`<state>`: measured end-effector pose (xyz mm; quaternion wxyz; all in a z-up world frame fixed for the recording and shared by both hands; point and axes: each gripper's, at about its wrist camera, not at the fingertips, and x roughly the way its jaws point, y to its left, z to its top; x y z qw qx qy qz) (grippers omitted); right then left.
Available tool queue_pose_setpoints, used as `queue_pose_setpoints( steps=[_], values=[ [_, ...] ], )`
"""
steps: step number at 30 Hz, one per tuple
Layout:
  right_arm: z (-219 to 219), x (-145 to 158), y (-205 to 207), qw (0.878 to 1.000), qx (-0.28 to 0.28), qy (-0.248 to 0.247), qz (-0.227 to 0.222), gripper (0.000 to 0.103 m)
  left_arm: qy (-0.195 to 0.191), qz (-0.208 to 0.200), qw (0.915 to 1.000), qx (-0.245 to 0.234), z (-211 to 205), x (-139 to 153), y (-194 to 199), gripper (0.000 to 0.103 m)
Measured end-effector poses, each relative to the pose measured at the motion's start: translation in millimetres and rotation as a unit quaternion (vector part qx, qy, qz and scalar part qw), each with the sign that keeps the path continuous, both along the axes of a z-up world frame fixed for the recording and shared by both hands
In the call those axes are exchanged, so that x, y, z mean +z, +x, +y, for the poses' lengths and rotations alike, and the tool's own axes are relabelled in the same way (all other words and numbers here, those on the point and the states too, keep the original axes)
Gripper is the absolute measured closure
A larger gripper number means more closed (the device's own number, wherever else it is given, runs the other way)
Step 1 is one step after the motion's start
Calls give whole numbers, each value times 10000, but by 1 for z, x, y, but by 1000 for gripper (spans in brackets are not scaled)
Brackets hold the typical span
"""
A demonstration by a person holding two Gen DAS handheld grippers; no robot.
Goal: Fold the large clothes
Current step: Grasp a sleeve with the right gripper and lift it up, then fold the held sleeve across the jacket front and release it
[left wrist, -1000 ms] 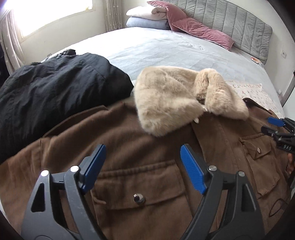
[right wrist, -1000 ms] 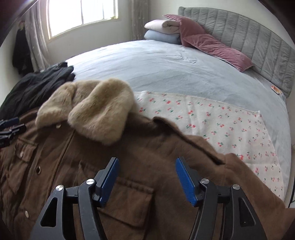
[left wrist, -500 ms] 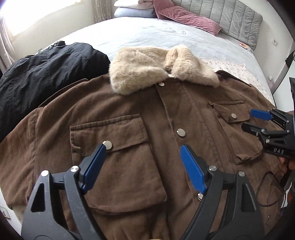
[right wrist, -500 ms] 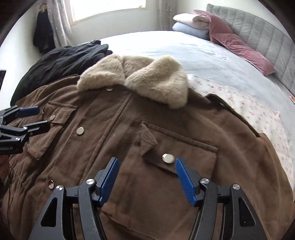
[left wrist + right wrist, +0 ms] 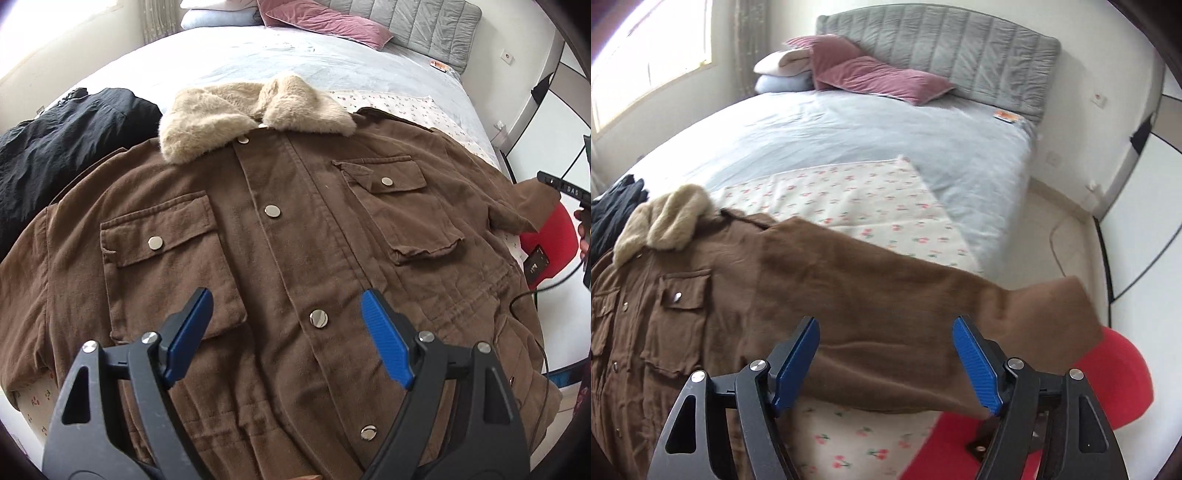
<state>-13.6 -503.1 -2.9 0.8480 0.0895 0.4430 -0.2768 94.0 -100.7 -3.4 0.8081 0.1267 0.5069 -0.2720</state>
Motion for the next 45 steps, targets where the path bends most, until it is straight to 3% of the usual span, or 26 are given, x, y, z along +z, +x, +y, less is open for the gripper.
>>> queue_pose_setpoints(
  steps=[4, 8, 14, 15, 17, 18, 19, 20, 25, 27, 32, 35, 41, 45],
  values=[
    [-55, 12, -29, 9980, -575, -228, 126, 26, 55, -42, 9999, -83, -6, 3, -7, 20],
    [-96, 4, -39, 9945, -977, -202, 327, 26, 66, 56, 9999, -58, -11, 2, -9, 20],
    [-121, -19, -36, 9916, -1148, -116, 586, 29, 87, 186, 9998, -3, -17, 1, -11, 20],
    [-122, -22, -35, 9912, -1164, -138, 614, 32, 42, 248, 9997, 6, -16, 1, -10, 20],
    [-123, -28, -31, 9921, -1072, -129, 644, 63, 2, 414, 9991, 57, -17, -1, -8, 20],
    [-122, -30, -29, 9938, -960, -38, 555, 71, -16, 458, 9989, 63, -17, -2, -7, 20],
    [-119, -30, -27, 9948, -875, -55, 526, 86, -20, 483, 9988, 54, -19, -2, -7, 20],
    [-114, -27, -24, 9951, -816, -170, 536, 92, -27, 498, 9988, 28, -21, -2, -6, 20],
    [-97, 13, -24, 9977, -560, -370, -21, 96, -75, 321, 9992, -217, -50, 4, -3, 20],
    [-91, 38, -28, 9974, -459, -405, -373, 96, -84, 190, 9993, -320, -70, 6, -1, 26],
    [-76, 98, -35, 9918, -184, -506, -1157, 97, -467, 401, 9957, -685, -141, 0, 7, 68],
    [-63, 129, -37, 9874, 13, -578, -1473, 97, -706, 543, 9916, -939, -193, -12, 3, 86],
    [-34, 159, -30, 9820, 463, -602, -1731, 97, -1082, 1028, 9804, -1284, -276, -56, -21, 96],
    [-13, 169, -24, 9778, 806, -497, -1869, 97, -1097, 1056, 9814, -1166, -300, -84, -34, 100]
  ],
)
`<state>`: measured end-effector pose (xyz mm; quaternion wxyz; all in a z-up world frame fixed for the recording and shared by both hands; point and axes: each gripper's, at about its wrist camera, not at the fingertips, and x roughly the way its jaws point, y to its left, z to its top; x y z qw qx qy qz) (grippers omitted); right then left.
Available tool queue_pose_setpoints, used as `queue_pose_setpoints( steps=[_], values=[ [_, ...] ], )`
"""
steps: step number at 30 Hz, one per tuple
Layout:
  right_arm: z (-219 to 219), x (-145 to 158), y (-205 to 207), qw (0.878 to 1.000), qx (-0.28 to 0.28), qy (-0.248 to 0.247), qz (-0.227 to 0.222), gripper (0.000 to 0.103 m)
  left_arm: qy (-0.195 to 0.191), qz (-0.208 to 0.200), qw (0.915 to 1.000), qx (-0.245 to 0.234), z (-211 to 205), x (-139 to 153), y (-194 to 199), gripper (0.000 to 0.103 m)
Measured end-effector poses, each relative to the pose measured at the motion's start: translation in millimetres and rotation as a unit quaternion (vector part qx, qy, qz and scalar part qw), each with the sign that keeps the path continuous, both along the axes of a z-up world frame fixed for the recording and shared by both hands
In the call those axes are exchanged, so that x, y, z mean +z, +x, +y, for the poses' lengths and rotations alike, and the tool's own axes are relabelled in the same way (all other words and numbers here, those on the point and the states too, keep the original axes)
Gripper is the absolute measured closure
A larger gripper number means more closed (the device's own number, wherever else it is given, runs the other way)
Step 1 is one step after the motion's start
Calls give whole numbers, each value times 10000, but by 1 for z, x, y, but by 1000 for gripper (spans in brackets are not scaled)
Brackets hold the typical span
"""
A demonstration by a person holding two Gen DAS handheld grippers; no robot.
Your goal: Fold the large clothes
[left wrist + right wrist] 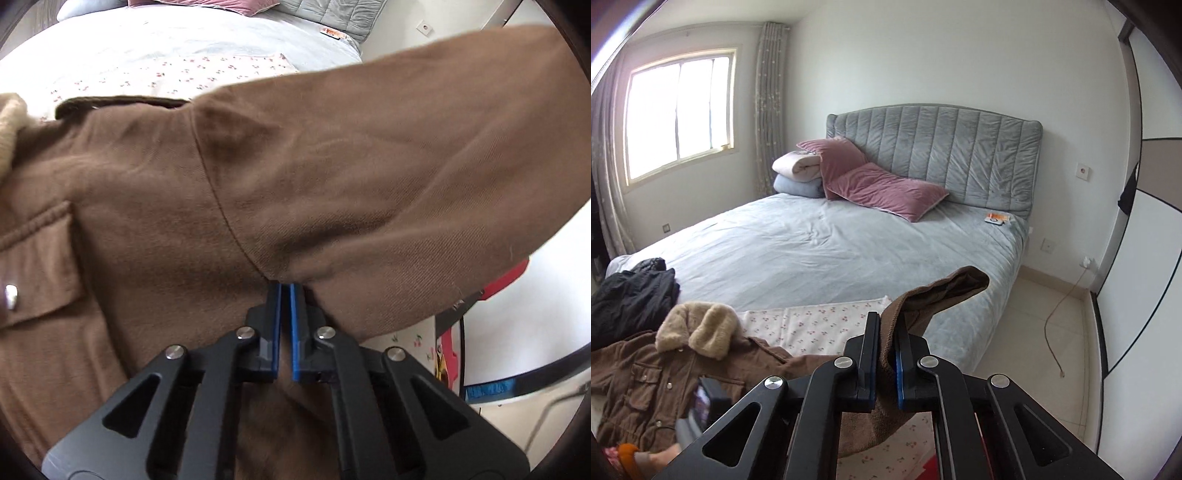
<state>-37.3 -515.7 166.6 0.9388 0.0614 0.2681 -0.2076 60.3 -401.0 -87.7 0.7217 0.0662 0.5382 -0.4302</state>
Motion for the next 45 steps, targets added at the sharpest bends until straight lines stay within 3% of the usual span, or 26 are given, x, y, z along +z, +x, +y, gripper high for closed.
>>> queue_pose_setpoints(
  steps=[4, 6, 8, 10, 17, 21, 27, 29, 32, 38, 43, 45],
  values=[
    [28, 2, 19, 9993, 357, -55, -15, 97, -125, 10, 9999, 21, 2, -2, -1, 101],
    [41, 5, 29, 9986, 527, -38, -50, 97, -127, 198, 9997, -66, 12, 5, 1, 91],
    [59, 9, 38, 9974, 723, -17, -72, 97, -118, 261, 9996, -30, 32, 18, 5, 54],
    [74, 14, 48, 9955, 943, 40, -104, 97, -301, 57, 9995, 86, 60, 39, 8, 36],
    [151, 30, 97, 9804, 1936, 333, -141, 97, -591, -470, 9952, 624, 172, 102, 31, 21],
    [203, 26, 131, 9654, 2547, 553, -20, 97, -576, -696, 9907, 1016, 236, 120, 47, 21],
    [275, 7, 173, 9253, 3564, 1277, 222, 95, -435, -553, 9833, 1677, 311, 108, 65, 19],
    [281, -3, 180, 9191, 3643, 1470, 303, 76, -398, -404, 9810, 1854, 330, 96, 67, 19],
    [261, -21, 183, 9338, 3270, 1423, 299, 48, -411, -168, 9786, 2010, 345, 83, 73, 19],
    [180, -78, 178, 9515, 2432, 1769, 656, 46, -278, -107, 9845, 1726, 312, 69, 82, 19],
    [114, -124, 162, 9622, 1775, 1882, 852, 46, 368, -972, 9849, 1383, 270, 58, 92, 29],
    [92, -139, 152, 9654, 1593, 1867, 887, 46, 695, -1200, 9817, 1304, 259, 50, 97, 40]
  ],
)
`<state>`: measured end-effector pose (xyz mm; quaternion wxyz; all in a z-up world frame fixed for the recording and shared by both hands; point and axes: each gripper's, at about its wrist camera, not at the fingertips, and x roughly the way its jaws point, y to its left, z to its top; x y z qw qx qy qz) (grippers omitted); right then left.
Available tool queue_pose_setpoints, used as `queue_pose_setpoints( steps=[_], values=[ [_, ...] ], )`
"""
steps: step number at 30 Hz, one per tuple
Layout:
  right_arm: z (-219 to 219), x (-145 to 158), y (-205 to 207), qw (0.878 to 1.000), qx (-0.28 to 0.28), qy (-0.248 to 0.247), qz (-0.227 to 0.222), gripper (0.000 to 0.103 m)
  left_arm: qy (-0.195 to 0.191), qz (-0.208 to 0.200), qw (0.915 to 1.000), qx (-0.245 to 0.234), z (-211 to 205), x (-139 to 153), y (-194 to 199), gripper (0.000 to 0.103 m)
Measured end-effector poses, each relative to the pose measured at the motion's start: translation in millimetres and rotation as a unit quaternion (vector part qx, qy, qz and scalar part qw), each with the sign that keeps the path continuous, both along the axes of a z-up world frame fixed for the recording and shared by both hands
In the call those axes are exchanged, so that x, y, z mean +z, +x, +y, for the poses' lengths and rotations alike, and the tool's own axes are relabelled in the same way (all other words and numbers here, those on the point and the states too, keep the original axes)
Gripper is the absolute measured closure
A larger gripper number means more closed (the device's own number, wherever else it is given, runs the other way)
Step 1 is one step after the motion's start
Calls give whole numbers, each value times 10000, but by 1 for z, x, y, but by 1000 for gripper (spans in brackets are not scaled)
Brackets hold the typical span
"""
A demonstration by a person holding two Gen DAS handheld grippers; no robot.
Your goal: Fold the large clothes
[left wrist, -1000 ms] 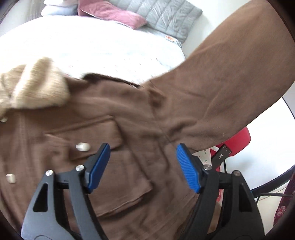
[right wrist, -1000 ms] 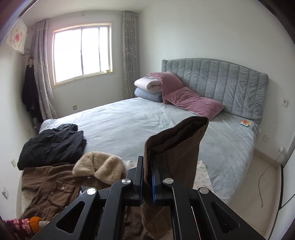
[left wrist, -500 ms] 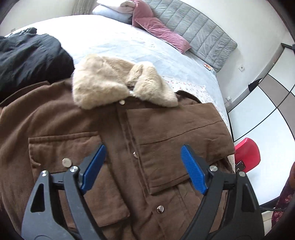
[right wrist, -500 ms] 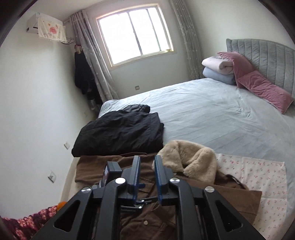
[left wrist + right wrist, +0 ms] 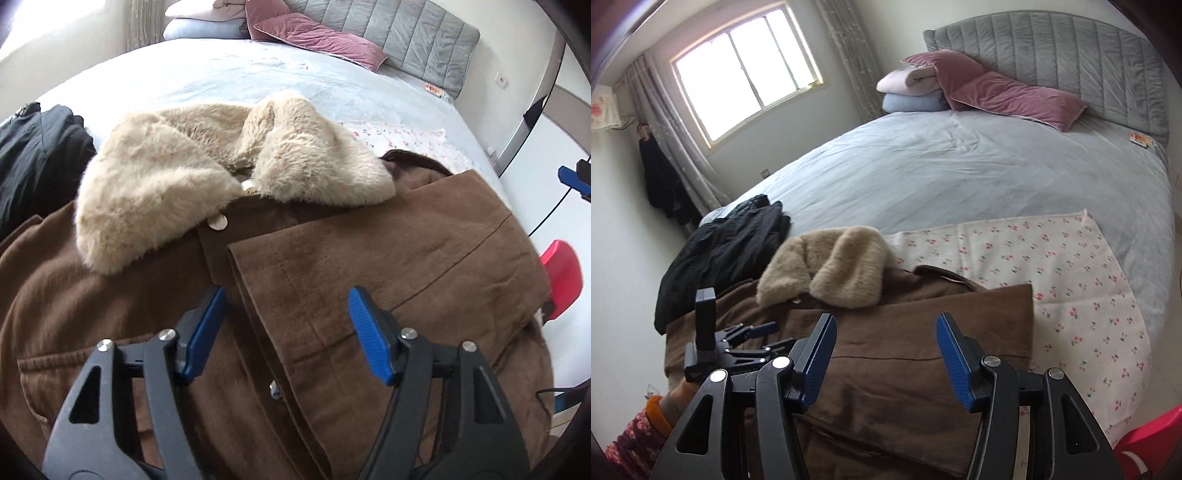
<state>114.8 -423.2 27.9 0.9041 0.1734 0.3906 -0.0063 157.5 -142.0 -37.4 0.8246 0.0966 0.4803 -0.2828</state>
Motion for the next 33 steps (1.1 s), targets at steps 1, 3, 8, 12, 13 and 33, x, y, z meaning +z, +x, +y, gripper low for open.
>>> queue_pose_setpoints(
  steps=[1, 3, 8, 12, 13, 33],
  values=[
    [-10, -8, -4, 10000, -72, -12, 36, 46, 134, -58, 9999, -31, -5, -4, 2, 46],
    [-24, -21, -11, 9998, -178, -8, 97, 46, 207, -209, 9995, -89, -8, -4, 1, 48],
    [-50, -52, -15, 9987, -436, 198, 183, 46, -178, -218, 9996, 101, -4, 13, -1, 92],
    [-66, -69, -11, 9973, -603, 382, 194, 46, -706, -730, 9937, 467, 8, 68, -17, 93],
    [-70, -73, -10, 9969, -633, 423, 195, 46, -738, -933, 9912, 579, 15, 83, -22, 93],
    [-60, -128, 83, 9915, -1029, 452, 652, 92, -190, -448, 9986, 221, -13, 9, -6, 47]
  ],
)
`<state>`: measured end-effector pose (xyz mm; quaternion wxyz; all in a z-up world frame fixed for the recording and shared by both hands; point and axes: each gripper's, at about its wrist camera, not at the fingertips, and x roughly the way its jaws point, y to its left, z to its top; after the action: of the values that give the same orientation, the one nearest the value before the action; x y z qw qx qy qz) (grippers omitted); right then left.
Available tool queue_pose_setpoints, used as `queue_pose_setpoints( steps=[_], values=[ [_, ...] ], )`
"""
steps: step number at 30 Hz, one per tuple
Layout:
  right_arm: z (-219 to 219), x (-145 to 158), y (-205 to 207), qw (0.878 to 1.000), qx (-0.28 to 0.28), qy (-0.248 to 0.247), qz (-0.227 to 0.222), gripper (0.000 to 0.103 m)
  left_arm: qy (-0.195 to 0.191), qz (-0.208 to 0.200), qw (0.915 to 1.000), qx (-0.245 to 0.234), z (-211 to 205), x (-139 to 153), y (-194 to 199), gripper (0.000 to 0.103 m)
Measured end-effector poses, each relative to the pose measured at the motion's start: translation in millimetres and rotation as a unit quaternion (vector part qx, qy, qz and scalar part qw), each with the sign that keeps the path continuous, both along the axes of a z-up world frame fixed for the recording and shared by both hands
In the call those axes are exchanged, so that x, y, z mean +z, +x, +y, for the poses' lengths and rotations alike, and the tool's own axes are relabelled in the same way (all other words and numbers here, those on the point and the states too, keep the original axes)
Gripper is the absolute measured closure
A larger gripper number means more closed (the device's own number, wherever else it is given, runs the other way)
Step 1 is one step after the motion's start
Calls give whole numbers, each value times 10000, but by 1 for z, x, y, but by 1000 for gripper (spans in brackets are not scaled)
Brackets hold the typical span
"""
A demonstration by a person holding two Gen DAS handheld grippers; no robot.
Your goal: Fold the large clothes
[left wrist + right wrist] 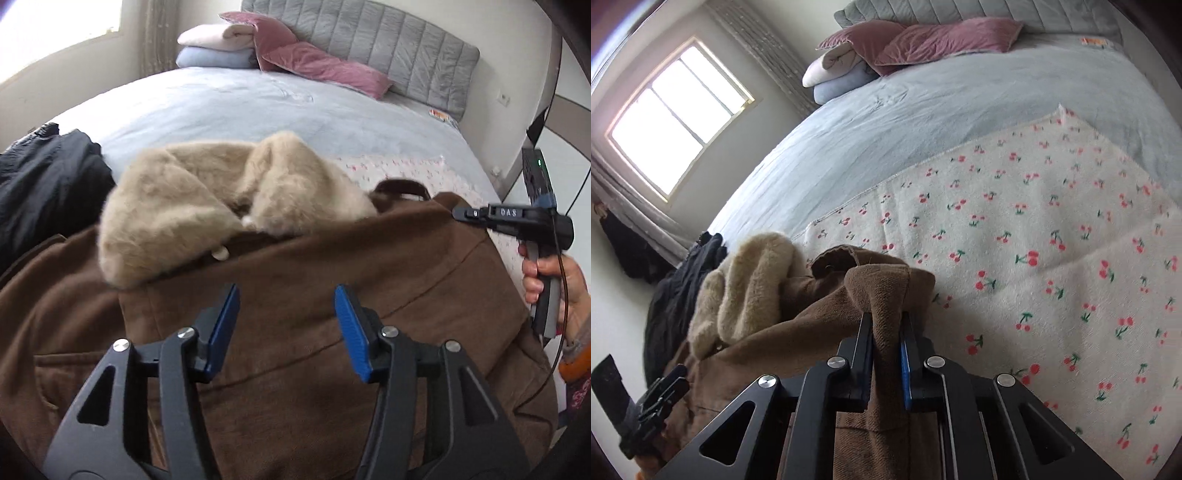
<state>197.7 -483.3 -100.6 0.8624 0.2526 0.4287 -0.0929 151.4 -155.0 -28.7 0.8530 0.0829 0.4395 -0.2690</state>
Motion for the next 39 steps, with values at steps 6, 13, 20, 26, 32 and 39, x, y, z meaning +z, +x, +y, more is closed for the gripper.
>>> queue_pose_setpoints(
  steps=[6, 13, 20, 26, 32, 39],
  values=[
    [6, 14, -22, 9972, -94, -714, 179, 50, 470, -145, 9988, -58, -15, -18, -13, 37],
    [83, 54, -78, 9880, 690, -1384, 20, 31, 20, 197, 9997, -175, -1, -7, -39, 22],
    [114, 6, -89, 9830, 911, -1400, 765, 31, 376, 417, 9983, 141, 1, -2, -59, 21],
    [140, 78, -142, 9836, 824, -1569, 327, 31, 130, 326, 9978, 565, 38, 56, -87, 21],
    [190, 167, -199, 9719, 937, -2153, -147, 27, -36, 138, 9958, 910, 88, 109, -123, 17],
    [235, 248, -251, 9747, 1015, -1924, -512, 19, -49, -74, 9919, 1271, 152, 153, -160, 12]
  ],
)
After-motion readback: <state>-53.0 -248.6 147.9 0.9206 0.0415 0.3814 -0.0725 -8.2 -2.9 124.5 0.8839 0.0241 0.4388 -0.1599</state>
